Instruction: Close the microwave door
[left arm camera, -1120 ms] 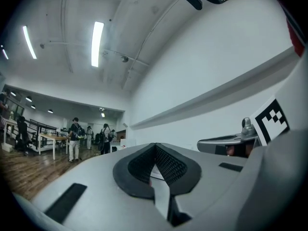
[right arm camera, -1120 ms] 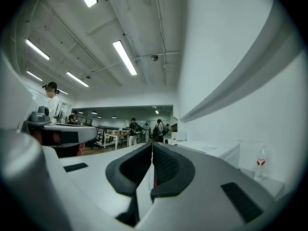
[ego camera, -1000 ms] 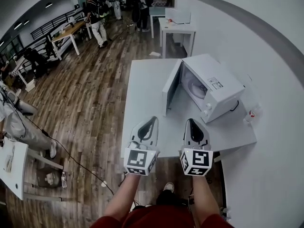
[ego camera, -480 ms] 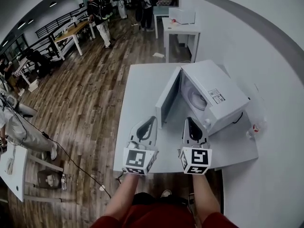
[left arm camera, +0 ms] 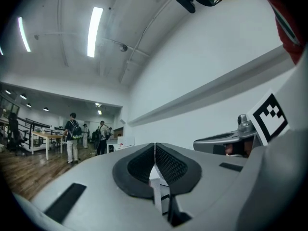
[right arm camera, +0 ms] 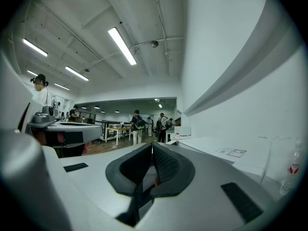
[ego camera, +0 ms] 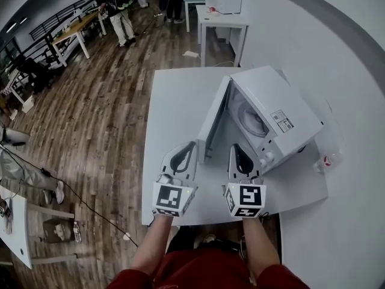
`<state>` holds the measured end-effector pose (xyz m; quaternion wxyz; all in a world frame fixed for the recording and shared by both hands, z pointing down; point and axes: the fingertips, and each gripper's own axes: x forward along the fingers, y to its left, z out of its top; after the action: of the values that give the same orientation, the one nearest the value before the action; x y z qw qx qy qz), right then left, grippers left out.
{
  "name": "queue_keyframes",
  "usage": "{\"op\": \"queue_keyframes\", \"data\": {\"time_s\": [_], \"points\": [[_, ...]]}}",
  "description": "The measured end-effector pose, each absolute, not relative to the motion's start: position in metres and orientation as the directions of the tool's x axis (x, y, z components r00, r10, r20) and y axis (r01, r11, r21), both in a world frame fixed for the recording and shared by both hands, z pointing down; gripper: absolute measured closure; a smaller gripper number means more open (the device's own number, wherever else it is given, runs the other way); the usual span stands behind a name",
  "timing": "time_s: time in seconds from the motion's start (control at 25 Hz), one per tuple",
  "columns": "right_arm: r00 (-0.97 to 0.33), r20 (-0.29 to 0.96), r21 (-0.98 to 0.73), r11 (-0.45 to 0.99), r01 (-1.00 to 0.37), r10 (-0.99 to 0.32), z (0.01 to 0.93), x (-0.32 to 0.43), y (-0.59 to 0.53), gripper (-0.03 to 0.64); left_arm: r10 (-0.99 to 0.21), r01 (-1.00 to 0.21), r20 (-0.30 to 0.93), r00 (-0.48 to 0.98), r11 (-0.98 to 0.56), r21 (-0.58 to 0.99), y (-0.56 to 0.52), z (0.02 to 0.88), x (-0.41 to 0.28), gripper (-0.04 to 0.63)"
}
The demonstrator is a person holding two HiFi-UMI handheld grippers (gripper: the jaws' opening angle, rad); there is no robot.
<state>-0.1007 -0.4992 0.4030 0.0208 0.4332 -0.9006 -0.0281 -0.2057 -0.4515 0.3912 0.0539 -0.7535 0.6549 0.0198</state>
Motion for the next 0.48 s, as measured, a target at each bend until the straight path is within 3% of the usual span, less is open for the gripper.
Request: {"op": "queue_keyframes", "data": {"time_s": [0.44,0.48], "points": [[-0.565,0.096,0.072,0.572,-0.817,-0.820,0.444,-0.118,-0.525,0.589,-0.909,-0.907,-0.011,0.416,-0.414,-0.074,-0.477,0.454,-0.217,0.563],[-0.561,0.103,0.074,0.569,-0.819,-0.821,0.447,-0.119,-0.525,0.589,-0.896,-0.893,-0.006,0.445,-0.443,-0.075,-0.477,0.459,-0.216,0.533]]}}
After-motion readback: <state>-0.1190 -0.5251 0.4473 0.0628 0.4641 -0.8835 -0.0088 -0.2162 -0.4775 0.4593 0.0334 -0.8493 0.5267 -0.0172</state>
